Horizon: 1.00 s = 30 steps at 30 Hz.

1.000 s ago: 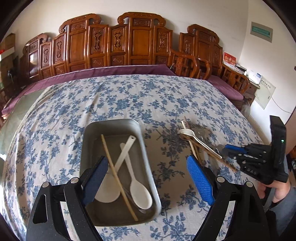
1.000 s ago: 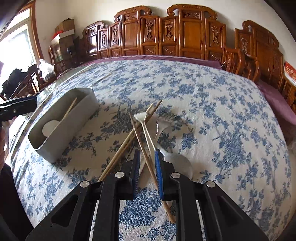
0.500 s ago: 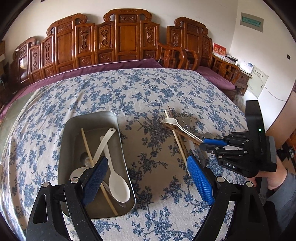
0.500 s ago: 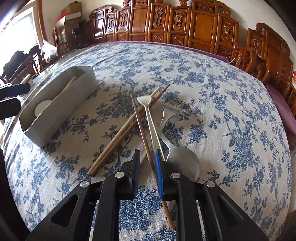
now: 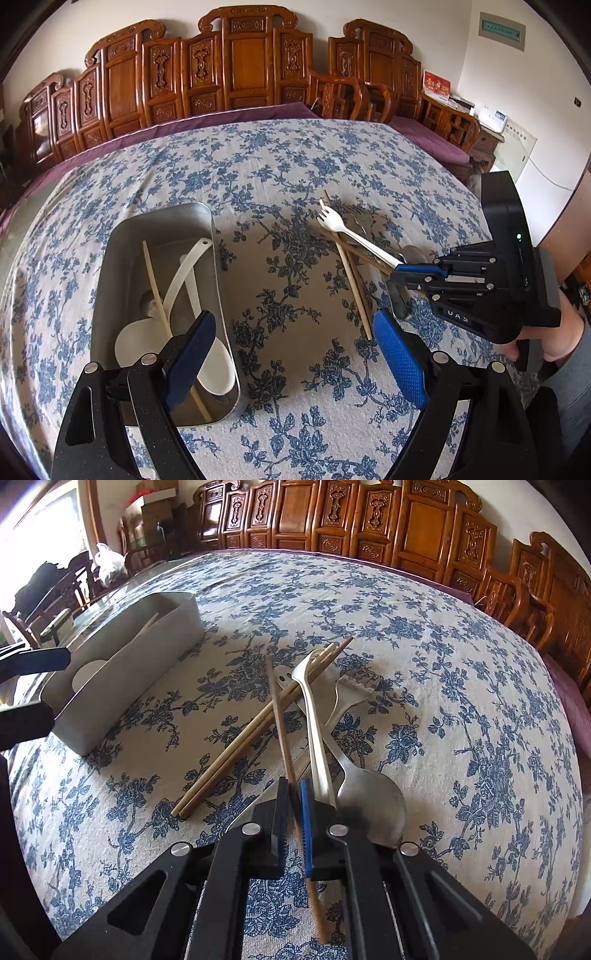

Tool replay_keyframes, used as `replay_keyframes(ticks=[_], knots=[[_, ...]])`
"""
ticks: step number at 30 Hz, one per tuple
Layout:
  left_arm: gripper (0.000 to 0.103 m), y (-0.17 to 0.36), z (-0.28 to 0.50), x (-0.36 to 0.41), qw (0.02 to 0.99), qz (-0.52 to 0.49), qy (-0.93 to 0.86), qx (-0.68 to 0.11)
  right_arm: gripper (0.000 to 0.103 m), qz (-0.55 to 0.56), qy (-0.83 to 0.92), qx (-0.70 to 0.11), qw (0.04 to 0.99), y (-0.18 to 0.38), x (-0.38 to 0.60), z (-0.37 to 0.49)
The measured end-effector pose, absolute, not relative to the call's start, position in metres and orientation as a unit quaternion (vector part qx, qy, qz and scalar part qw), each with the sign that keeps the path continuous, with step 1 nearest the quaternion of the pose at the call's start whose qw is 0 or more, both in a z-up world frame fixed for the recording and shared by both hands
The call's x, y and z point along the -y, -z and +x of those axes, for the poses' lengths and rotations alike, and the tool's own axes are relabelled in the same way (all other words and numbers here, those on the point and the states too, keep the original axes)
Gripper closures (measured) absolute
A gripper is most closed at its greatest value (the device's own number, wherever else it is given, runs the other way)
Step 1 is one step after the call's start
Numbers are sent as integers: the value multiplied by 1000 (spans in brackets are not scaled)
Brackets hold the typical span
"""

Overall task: Organize utensils
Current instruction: 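Lift the chopstick with the right tool while the left tool approaches the white fork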

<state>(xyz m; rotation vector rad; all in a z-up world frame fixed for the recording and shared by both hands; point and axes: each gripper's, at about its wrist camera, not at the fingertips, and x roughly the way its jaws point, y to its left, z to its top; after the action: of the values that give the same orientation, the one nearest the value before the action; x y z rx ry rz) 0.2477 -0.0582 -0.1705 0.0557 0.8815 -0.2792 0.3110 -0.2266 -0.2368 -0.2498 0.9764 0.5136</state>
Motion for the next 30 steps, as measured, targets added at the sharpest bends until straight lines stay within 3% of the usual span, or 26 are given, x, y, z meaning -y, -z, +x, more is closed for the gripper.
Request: replay_keyframes(ticks=[11,22,30], knots=[[20,191,257,95,882,60,136,-446,97,-60,-274,-434,856,207,243,306],[39,232,299,113,858,52,119,-497,97,-33,-256,-431,865,204,264,310],[42,235,315,120,854,61,109,-504,97,-20,-254,-427,868,199,269,311]])
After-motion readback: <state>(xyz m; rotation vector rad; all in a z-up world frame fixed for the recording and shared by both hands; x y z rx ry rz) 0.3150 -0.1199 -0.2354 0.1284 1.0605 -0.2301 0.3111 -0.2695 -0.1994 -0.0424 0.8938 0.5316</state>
